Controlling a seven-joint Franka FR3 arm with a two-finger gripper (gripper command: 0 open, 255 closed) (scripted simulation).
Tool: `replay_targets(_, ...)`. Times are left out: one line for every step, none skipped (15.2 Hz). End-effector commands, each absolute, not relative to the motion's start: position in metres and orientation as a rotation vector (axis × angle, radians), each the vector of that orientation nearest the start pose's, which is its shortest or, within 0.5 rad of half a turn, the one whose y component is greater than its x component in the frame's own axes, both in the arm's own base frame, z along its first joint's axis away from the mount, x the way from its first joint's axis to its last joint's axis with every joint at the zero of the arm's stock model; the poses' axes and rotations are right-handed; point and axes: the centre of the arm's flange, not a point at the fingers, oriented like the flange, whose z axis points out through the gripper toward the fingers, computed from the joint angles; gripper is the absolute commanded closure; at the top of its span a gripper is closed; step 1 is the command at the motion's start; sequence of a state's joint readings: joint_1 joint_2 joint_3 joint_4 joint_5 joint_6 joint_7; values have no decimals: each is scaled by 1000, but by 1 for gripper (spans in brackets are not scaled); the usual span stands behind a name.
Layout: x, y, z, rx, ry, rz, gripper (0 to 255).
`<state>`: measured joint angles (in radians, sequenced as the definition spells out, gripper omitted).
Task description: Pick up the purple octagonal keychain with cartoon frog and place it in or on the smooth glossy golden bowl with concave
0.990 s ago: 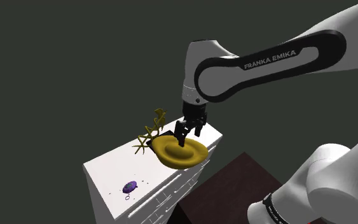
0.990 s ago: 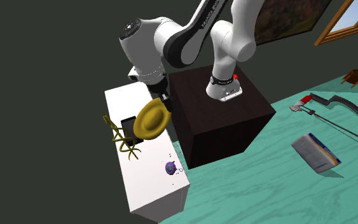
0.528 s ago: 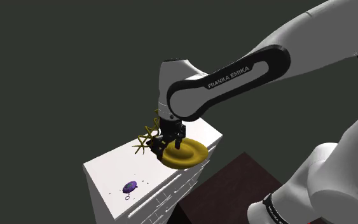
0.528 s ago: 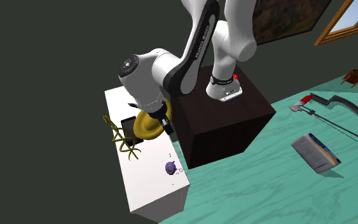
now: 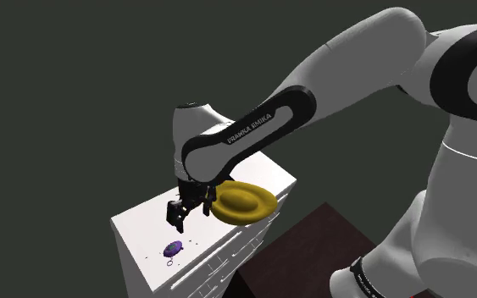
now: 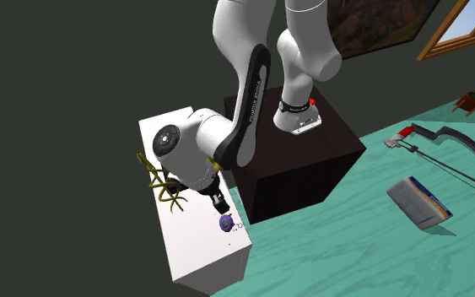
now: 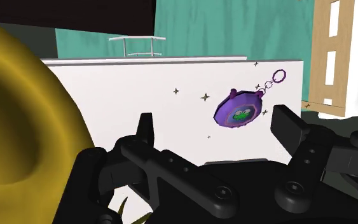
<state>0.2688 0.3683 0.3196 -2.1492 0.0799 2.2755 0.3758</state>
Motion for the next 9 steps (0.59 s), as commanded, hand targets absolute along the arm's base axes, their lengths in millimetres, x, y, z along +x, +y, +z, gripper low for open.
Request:
replay_targets(456,324,202,-3052,-229,441,0)
replay_targets(459,334,193,-3050,-231,445,0)
replay_targets(462,343,184,-3047,-234,448,0)
replay_targets(465,353,175,-3044,-236,452,0)
replay_targets(468,360,169,-3042,-238,455,0)
replay_targets(466,360,164,-3042,-238,455,0)
replay_targets(465,360,159,-3042,-238,455,0)
replay_targets(463,360,154,-3042,-238,455,0)
replay_targets(462,360,149,-3042,-238,455,0)
